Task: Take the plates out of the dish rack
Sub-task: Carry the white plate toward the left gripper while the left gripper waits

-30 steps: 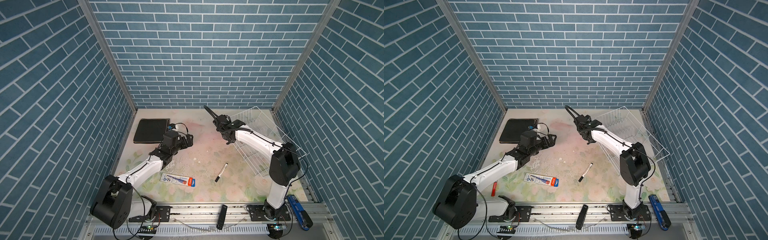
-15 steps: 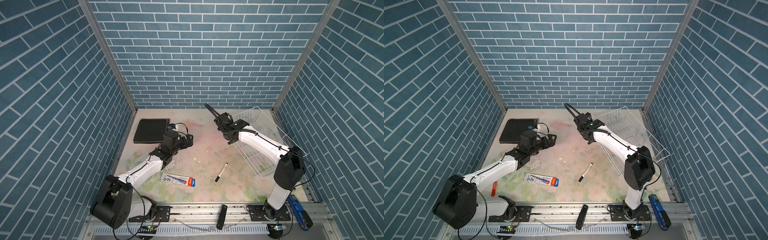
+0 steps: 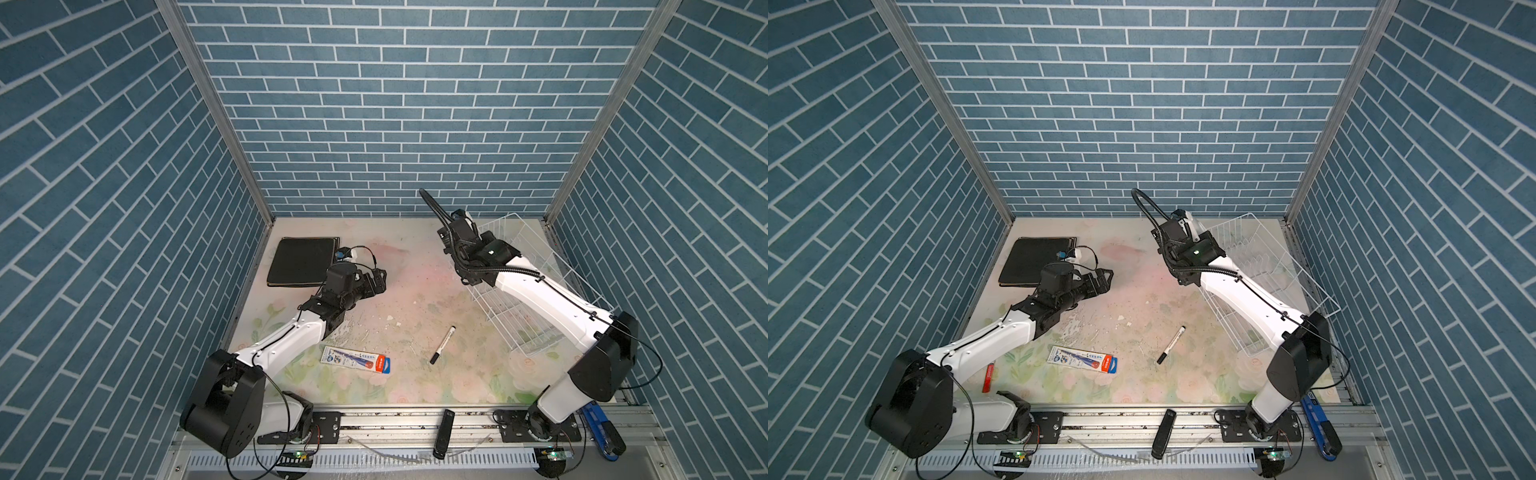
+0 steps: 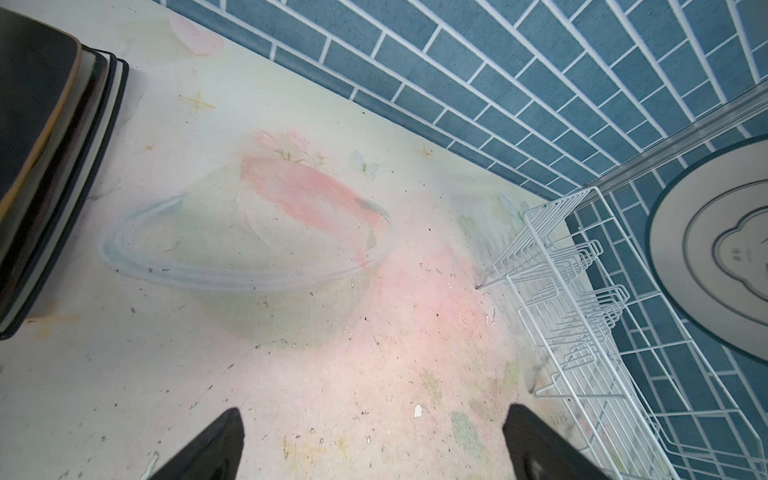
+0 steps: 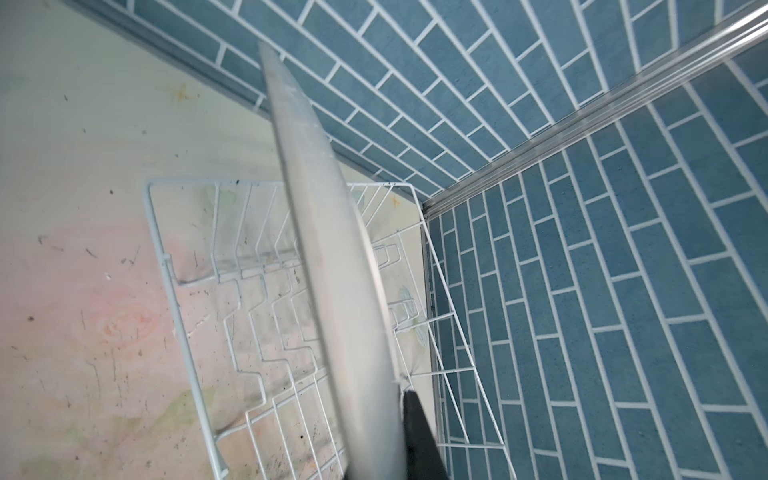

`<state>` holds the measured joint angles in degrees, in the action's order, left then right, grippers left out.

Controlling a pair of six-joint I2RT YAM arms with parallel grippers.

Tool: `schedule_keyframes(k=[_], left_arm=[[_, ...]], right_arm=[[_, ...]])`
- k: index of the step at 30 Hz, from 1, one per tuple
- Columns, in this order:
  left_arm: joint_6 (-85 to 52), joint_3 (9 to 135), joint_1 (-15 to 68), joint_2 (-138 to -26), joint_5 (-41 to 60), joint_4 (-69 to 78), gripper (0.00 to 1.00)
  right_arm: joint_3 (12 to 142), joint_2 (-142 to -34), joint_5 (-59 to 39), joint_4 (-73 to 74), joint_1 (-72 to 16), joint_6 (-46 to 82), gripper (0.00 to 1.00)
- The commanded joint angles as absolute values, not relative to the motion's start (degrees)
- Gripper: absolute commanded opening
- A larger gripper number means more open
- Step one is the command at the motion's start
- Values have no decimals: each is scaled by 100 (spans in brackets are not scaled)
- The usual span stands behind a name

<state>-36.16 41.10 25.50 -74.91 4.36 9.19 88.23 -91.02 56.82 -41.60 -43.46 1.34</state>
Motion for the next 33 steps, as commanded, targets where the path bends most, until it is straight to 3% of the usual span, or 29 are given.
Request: schedule_keyframes(k=[1,7,15,33], left_arm=[[-3546,4157,2581,-7436,481,887,100],[-3643,4140,2584,-7427,519,940,100],[-3674,4140,2583,-7402,536,929,100],[-4093,4114,2490,-7346,1273,1361,100]], right_arm=[[8506,-8751,6059,-3421,-4419,-222,0],[8137,-8310,5548,-2967,-4426,-180,0],[7956,-7817,4023,-2885,-4325,541,0],[6874,-7271,-870,-1599,-3069,2625,0]])
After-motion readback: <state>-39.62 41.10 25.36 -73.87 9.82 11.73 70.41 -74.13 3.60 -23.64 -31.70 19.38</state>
